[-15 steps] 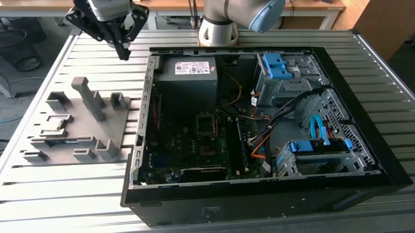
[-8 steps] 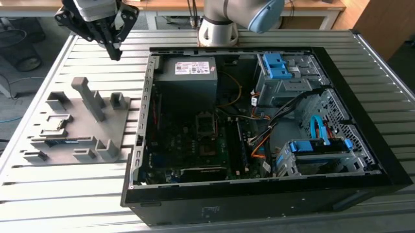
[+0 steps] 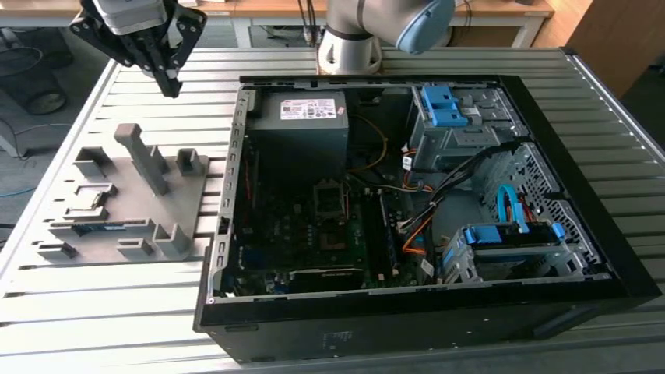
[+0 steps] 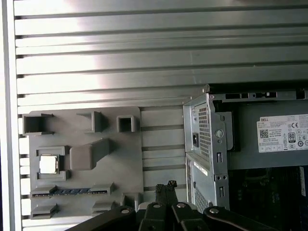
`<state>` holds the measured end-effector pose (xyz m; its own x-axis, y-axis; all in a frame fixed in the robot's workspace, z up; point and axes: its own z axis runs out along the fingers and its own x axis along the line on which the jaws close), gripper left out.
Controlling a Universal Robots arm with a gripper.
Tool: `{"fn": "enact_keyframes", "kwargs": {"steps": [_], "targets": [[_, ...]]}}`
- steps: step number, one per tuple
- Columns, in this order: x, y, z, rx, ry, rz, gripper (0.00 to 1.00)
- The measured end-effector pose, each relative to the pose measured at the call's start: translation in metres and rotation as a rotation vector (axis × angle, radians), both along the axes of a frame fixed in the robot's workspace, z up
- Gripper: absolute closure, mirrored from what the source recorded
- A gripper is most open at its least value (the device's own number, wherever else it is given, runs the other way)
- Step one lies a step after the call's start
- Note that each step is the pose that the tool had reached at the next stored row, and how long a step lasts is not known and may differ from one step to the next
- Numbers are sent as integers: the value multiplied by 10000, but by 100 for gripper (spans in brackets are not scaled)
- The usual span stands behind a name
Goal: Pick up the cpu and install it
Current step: 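Reach for the cpu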
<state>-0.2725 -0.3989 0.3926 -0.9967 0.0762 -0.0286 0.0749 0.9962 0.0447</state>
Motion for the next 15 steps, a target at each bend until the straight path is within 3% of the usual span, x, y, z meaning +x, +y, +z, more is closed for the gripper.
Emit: {"fn": "enact_keyframes", "kwargs": {"steps": [15], "targets": [[-272,0,-1,0,1,0,90]]}}
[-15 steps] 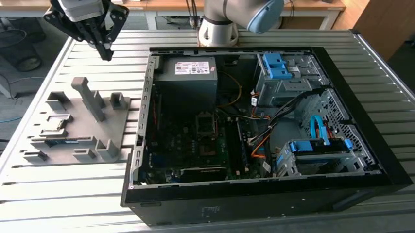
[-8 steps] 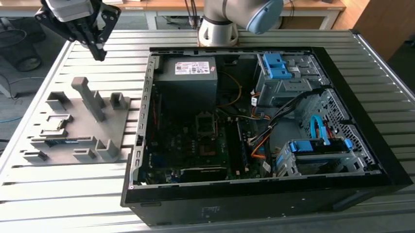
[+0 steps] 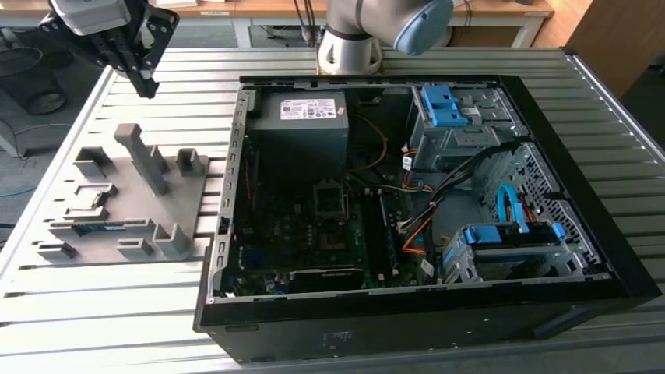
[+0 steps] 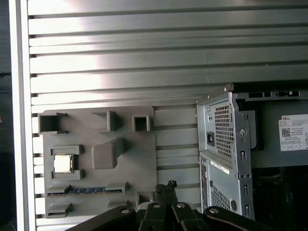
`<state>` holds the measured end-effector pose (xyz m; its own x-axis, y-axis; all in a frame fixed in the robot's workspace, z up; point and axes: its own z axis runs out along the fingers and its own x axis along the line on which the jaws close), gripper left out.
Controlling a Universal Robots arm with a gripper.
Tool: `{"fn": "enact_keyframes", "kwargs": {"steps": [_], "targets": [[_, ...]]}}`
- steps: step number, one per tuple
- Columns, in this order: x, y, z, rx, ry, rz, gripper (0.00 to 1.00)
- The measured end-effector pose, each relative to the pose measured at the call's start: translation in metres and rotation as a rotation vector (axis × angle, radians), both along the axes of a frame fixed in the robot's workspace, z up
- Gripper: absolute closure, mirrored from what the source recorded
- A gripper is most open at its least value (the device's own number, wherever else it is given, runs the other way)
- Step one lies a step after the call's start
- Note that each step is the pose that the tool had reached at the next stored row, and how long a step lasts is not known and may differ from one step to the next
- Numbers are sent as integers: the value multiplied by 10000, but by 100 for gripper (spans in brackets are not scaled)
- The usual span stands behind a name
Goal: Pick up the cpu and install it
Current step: 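Reach for the cpu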
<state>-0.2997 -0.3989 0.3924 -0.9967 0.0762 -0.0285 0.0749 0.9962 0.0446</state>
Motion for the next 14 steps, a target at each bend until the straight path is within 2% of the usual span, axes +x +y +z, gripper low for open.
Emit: {"fn": "enact_keyframes", "kwargs": {"steps": [14], "targets": [[-241,0,-3,0,0,0,90]]}}
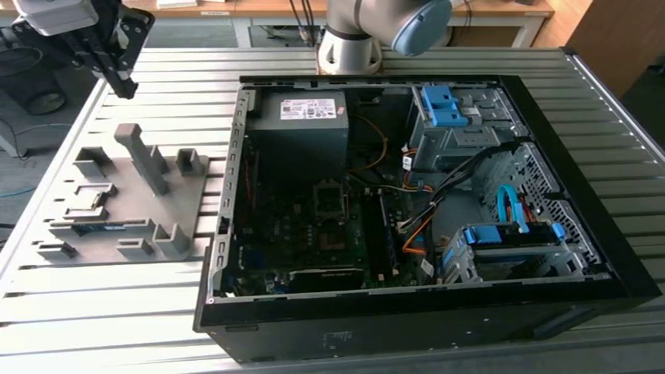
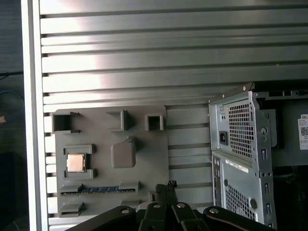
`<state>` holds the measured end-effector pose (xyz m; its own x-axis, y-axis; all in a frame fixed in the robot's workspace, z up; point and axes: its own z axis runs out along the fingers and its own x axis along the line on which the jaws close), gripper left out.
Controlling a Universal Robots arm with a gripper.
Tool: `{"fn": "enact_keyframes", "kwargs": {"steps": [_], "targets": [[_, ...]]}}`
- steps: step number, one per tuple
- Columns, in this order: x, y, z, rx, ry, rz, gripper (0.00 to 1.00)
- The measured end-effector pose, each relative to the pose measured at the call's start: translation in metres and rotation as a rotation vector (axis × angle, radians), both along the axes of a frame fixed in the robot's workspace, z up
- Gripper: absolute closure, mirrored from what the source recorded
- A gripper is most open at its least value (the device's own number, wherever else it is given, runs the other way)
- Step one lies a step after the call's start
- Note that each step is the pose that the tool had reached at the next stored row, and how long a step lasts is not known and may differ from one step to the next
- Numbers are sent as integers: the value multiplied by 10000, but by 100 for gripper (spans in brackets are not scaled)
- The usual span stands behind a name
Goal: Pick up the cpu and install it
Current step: 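Reach for the cpu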
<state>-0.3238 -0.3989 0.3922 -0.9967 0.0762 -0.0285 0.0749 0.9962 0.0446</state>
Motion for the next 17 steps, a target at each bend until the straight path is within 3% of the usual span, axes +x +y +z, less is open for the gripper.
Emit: {"fn": "enact_keyframes", "kwargs": {"steps": [17], "targets": [[-303,0,-5,1,-1,0,90]]}}
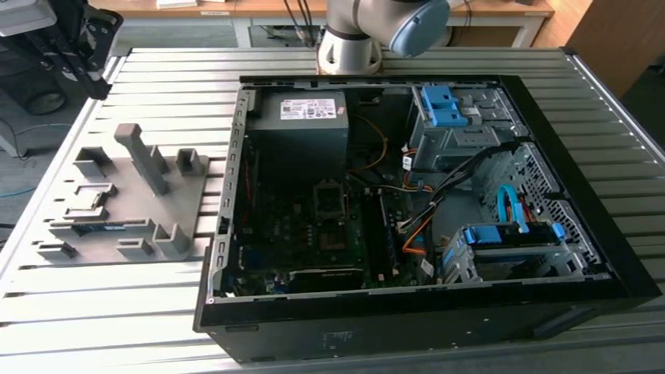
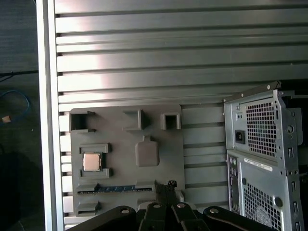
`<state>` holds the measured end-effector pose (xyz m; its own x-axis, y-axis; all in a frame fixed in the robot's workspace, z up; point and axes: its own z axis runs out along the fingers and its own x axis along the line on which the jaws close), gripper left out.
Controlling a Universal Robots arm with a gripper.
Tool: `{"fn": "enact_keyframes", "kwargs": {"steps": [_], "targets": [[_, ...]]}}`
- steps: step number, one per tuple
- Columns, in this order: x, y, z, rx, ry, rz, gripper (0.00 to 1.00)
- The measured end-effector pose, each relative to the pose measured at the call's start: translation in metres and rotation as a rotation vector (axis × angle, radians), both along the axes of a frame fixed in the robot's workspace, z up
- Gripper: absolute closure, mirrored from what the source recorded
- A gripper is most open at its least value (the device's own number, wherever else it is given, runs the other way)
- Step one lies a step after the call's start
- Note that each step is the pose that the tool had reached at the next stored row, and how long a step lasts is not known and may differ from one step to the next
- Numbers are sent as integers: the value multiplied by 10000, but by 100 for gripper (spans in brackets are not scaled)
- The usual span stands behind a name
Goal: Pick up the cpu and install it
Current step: 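Reach for the cpu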
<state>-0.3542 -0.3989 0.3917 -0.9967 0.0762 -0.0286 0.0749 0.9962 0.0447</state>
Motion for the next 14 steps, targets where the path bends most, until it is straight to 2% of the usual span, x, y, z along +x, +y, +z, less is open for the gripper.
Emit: {"fn": "enact_keyframes", "kwargs": {"steps": [14], "targets": [[-220,0,-4,0,0,-1,90]]}}
